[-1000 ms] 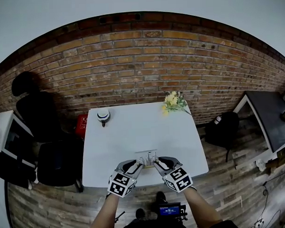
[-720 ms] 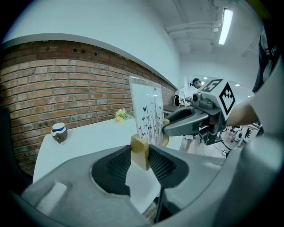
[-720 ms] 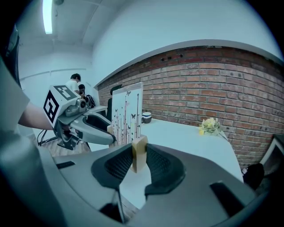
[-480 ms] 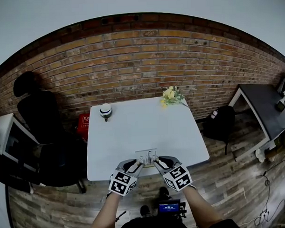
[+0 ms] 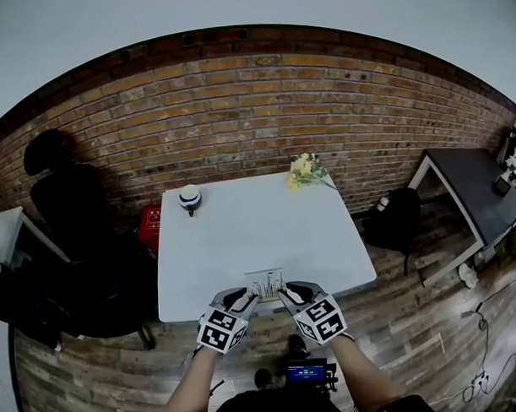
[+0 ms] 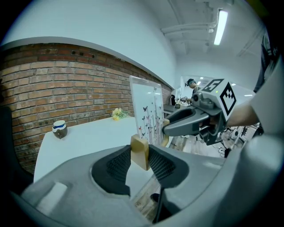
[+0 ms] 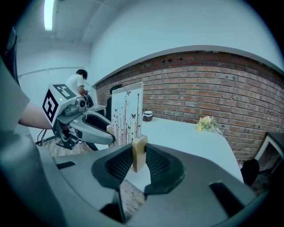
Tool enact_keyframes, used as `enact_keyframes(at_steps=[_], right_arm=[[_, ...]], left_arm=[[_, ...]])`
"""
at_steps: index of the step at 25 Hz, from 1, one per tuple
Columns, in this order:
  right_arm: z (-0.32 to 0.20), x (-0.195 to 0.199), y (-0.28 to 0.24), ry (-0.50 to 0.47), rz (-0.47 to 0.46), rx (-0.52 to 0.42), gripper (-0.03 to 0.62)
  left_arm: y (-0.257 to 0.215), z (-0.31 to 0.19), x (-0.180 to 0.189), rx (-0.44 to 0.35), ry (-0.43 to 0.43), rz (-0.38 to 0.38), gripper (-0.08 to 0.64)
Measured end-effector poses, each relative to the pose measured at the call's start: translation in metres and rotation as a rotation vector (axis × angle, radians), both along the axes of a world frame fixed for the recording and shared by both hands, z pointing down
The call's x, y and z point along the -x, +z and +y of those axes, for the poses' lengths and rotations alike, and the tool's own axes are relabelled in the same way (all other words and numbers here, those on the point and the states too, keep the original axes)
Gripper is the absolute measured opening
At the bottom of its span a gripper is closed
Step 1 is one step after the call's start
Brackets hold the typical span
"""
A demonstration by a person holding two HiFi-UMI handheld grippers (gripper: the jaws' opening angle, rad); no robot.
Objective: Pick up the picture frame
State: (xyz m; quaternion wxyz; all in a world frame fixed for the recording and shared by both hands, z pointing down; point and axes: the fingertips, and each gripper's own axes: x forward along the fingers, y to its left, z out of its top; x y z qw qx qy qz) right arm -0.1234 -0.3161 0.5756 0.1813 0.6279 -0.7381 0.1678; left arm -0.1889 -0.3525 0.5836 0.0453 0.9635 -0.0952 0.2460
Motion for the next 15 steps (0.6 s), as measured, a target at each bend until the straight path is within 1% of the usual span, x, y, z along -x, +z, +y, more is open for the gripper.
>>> enact_keyframes(at_steps=[15], right_arm=[[0.0046,0.0023,-0.0006,0.01,0.003,-0.006,0.1]], left_arm=[[-0.0008,0.004,0.0023,-0.005,0.008,0.001,0.13]])
